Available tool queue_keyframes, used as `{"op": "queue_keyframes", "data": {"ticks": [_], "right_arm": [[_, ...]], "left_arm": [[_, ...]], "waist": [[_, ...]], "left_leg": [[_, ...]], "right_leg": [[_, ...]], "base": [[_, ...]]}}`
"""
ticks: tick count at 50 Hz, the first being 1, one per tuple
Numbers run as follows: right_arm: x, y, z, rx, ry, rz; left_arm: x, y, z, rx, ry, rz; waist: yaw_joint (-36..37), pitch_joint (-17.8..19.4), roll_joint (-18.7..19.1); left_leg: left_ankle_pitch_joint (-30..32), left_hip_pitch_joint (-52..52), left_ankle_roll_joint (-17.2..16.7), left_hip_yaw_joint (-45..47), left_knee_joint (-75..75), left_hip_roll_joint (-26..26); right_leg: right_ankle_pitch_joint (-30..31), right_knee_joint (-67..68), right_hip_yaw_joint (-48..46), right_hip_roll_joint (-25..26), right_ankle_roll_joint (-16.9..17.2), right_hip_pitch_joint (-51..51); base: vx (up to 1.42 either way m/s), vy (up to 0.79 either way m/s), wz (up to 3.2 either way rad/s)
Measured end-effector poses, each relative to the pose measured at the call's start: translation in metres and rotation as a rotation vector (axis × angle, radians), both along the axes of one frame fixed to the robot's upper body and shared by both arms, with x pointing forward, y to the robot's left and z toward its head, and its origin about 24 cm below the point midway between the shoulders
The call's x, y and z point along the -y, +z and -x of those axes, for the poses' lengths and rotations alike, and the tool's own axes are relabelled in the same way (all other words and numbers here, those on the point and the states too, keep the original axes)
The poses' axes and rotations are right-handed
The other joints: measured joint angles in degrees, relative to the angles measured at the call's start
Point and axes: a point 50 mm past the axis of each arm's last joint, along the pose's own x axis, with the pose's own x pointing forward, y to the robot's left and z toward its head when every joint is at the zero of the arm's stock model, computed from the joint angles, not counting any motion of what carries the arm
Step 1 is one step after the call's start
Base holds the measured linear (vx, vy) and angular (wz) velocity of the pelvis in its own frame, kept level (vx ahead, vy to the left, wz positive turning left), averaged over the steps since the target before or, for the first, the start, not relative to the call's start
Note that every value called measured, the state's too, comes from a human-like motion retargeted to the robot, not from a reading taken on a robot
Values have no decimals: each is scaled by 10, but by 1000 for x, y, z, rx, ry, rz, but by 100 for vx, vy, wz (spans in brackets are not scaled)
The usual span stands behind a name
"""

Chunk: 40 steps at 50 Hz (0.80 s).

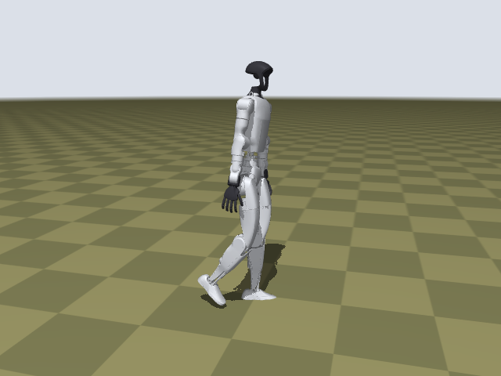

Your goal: In place motions

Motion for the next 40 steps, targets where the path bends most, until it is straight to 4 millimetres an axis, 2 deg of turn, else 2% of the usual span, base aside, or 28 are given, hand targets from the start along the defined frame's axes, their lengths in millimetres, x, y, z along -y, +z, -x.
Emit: {"op": "queue_keyframes", "data": {"ticks": [5,10,11,12,13,15,17,21,25,28,34,40], "right_arm": [[4,1,-18,52,64,28],[4,2,-29,86,64,34],[3,2,-29,87,57,31],[2,1,-28,86,50,26],[0,1,-26,79,42,17],[-4,-1,-17,50,14,-10],[-7,-1,-13,35,-9,-33],[-8,-1,-16,40,28,-48],[-7,-1,-16,31,59,-48],[-10,-2,-15,28,32,-70],[-13,-2,-21,39,4,-97],[-18,-2,-13,-6,30,-99]], "left_arm": [[-3,0,0,-41,0,25],[2,0,17,-124,13,66],[2,0,19,-136,13,67],[1,0,22,-149,12,68],[1,0,25,-165,8,69],[1,1,30,-198,-15,72],[8,0,31,-194,-20,70],[16,-2,32,-140,12,115],[18,-2,40,-165,-16,129],[16,-1,40,-177,-37,111],[24,-3,29,-133,4,145],[31,-5,19,-73,-11,187]], "waist": [[-18,14,-9],[-27,34,-46],[-28,41,-56],[-27,46,-63],[-23,48,-65],[-14,47,-70],[8,45,-69],[18,47,-66],[-7,23,-64],[4,10,-63],[0,9,-54],[-5,-3,-47]], "left_leg": [[13,-13,-3,-38,-7,-15],[10,10,0,-56,-15,-68],[8,20,1,-65,-15,-81],[6,29,1,-72,-15,-91],[4,38,-1,-79,-14,-92],[-2,47,-4,-99,-6,-98],[-9,46,-5,-108,4,-95],[-19,54,-7,-125,16,-92],[-19,52,-8,-150,13,-100],[-18,51,-12,-151,8,-99],[-21,54,-13,-151,5,-94],[-24,52,-12,-148,3,-92]], "right_leg": [[-31,-94,35,-12,14,-39],[-29,-282,148,-23,65,-35],[33,-310,157,-32,72,-25],[65,-329,161,-39,76,-14],[37,-332,154,-42,76,3],[26,-332,10,-71,61,24],[24,-340,57,-57,57,35],[31,-359,43,-56,55,58],[40,-389,1,-53,46,74],[35,-382,16,-50,42,67],[36,-381,9,-45,38,69],[38,-379,18,-44,38,62]], "base": [[3,-5,111],[11,-12,94],[14,-18,90],[16,-14,87],[23,-13,84],[28,-16,88],[13,-15,54],[9,-12,41],[12,-6,67],[3,-4,5],[0,0,0],[0,0,-12]]}}
